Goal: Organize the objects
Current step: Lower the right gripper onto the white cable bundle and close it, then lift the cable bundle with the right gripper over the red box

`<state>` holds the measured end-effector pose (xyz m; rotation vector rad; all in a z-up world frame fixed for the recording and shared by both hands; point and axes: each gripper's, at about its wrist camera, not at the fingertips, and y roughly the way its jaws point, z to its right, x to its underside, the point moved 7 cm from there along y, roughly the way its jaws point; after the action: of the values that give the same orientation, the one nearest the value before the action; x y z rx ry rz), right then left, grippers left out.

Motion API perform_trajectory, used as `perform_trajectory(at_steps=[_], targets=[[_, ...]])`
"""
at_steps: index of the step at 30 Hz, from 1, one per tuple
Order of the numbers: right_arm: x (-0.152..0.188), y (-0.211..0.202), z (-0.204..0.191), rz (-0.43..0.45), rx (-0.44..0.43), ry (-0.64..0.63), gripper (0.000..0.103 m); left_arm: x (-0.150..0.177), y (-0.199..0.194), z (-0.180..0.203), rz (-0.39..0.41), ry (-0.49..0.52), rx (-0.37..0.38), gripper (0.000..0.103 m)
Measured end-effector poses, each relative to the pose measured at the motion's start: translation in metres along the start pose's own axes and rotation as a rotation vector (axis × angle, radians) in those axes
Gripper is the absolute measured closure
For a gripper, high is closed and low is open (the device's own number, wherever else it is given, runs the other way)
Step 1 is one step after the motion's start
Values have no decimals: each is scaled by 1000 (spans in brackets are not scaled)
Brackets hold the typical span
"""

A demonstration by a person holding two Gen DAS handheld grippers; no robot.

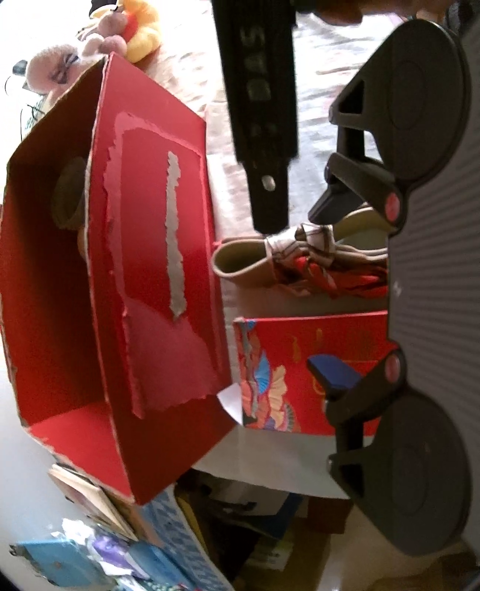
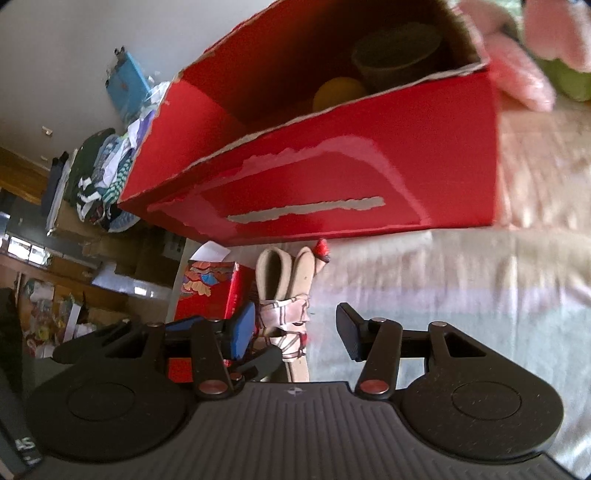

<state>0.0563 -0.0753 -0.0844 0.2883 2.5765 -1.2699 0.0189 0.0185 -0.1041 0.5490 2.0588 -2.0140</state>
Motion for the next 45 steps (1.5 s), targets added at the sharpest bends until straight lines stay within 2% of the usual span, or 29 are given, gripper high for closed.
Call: perform_trajectory(at_steps=[10, 11, 13, 15, 19, 24, 29, 35, 40, 45], targets=[[0, 27, -3, -72, -20, -11, 51, -5, 4, -2, -16, 58, -18, 21], [0, 30, 0, -83, -25, 5, 52, -4, 3, -1, -15, 65, -20, 21], [1, 33, 3, -105, -42, 38, 65, -4, 2, -2, -11, 82, -21, 21], [0, 32, 6, -115, -60, 64, 69, -5, -1, 0, -2, 100, -20, 23], [0, 25, 10, -110, -63, 66, 73, -8, -9, 4, 21, 140, -4, 28], [-3, 15, 15, -95, -61, 75, 76, -7, -13, 19, 40, 187, 47, 28], [-3, 8, 21, -76, -64, 83, 77, -2, 0, 36, 11, 221, 62, 31], [-1, -4, 29, -45, -64, 89, 79, 4, 20, 44, -43, 210, 97, 43], [2, -12, 36, -23, -59, 105, 79, 2, 27, 54, -52, 217, 96, 50], [3, -21, 38, 8, -49, 104, 80, 0, 22, 69, -40, 247, 99, 53]])
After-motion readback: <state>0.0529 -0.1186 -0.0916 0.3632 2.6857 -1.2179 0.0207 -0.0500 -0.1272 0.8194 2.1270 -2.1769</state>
